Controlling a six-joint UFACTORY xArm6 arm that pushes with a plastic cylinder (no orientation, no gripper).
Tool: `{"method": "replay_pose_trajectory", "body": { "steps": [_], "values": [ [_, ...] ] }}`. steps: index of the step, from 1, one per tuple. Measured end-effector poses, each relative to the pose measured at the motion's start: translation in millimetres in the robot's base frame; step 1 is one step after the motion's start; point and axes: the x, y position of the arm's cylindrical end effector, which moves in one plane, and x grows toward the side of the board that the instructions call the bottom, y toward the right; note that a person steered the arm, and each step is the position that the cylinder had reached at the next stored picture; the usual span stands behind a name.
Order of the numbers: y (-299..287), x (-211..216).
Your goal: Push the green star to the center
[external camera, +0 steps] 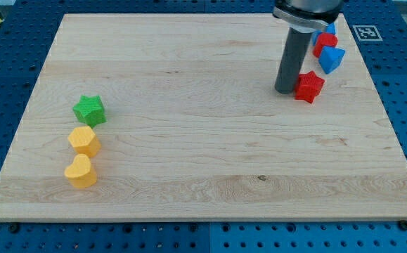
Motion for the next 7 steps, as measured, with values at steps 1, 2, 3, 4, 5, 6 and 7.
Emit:
{"method": "replay_pose_trajectory", "body": {
  "steps": [1,2,3,4,5,6,7],
  "values": [
    [27,5],
    [48,6],
    [56,6],
    [56,6],
    [19,6],
    [-58,4],
    [-139,-6]
  ]
}}
